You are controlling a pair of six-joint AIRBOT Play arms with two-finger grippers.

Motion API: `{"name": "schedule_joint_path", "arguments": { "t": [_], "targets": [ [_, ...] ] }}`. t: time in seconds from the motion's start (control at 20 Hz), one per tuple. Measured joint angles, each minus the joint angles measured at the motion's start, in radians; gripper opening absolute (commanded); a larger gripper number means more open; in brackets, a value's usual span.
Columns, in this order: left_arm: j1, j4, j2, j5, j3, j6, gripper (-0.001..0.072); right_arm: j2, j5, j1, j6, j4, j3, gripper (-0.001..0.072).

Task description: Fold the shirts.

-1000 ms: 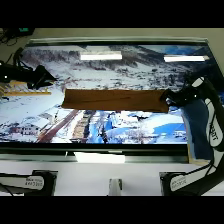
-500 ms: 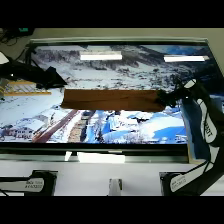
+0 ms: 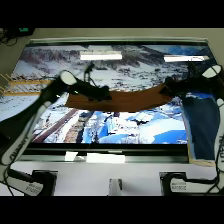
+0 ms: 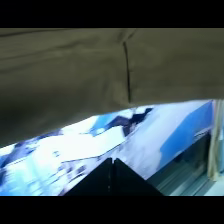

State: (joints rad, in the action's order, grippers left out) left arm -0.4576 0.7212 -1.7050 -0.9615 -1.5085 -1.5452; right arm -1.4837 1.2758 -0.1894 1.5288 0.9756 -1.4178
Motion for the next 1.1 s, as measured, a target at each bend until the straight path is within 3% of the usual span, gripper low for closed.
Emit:
{"name": "schedule_joint_path", "arguments": {
  "t": [0.2, 0.5, 0.7, 0.85, 1.1],
  "targets": [
    [-0.12, -0.18, -0.125, 0.155, 0.008, -0.006, 0.003, 0.156, 0.126, 0.0, 0.016, 0.0, 0.0, 0.0015],
    [-0.28, -0.415, -0.238, 0.261, 0.011, 0.076, 0.0029, 0.346, 0.249, 0.0, 0.051, 0.005, 0.0, 0.0016],
    [-0.314, -0.479, -0.249, 0.304, 0.012, 0.149, 0.0026, 0.377, 0.296, 0.006, 0.063, 0.02, 0.002, 0.0016],
    [-0.263, -0.422, -0.187, 0.279, 0.012, 0.18, 0.0026, 0.348, 0.279, 0.073, 0.068, 0.025, 0.004, 0.0016],
    [-0.082, -0.097, 0.078, 0.162, 0.025, 0.144, 0.0027, 0.211, 0.069, 0.272, 0.098, -0.011, 0.004, 0.0017]
  ]
}}
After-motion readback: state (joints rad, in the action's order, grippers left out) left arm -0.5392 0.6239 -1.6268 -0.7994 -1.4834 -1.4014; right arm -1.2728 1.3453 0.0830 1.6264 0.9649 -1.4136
